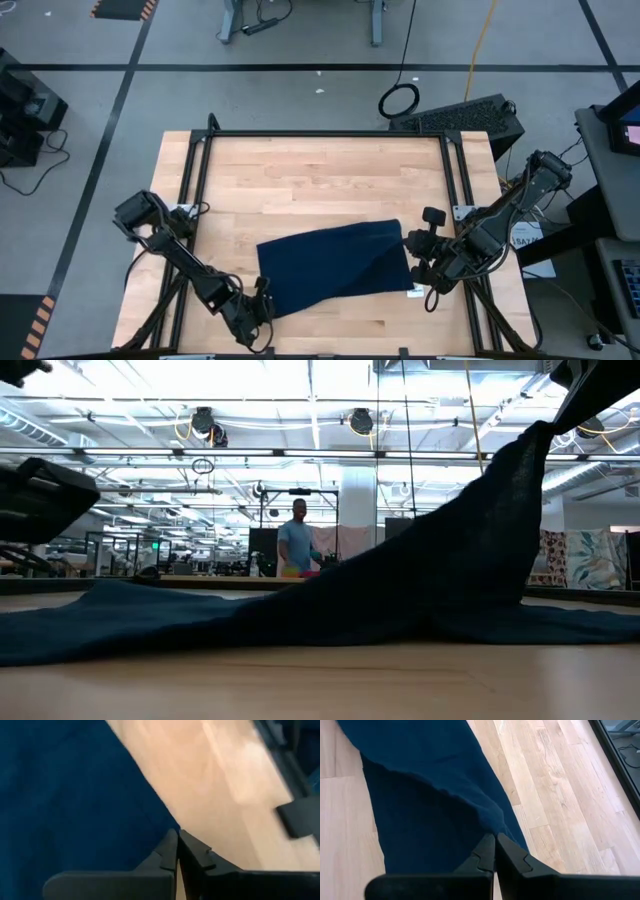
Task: Roll towel into tight, uniform cylinder
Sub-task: Roll the blue cloth napkin
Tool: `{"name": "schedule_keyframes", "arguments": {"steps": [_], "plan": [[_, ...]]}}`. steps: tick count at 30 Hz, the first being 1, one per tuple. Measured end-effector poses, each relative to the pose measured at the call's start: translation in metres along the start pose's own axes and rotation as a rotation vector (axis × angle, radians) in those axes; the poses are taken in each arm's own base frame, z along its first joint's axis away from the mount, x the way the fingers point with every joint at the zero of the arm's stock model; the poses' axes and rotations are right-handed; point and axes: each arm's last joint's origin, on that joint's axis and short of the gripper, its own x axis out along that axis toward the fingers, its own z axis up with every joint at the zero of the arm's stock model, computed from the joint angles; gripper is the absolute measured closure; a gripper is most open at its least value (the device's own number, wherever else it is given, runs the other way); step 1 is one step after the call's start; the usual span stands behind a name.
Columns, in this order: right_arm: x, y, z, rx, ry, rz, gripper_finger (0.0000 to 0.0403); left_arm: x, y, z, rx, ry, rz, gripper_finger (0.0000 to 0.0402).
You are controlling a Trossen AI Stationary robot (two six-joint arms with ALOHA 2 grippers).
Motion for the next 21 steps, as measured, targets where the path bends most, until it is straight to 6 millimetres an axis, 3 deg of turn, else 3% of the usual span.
{"name": "schedule_keyframes", "arguments": {"steps": [11, 21], "plan": [[0.000, 0.001, 0.001, 0.010, -0.012, -0.001, 0.0403, -0.057, 0.007, 0.024, -0.077, -0.094, -0.027, 0.0393], [0.000, 0.000, 0.002, 0.008, -0.046, -0.030, 0.0403, -0.106, 0.030, 0.017, -0.049, -0.048, 0.188, 0.0391]]}}
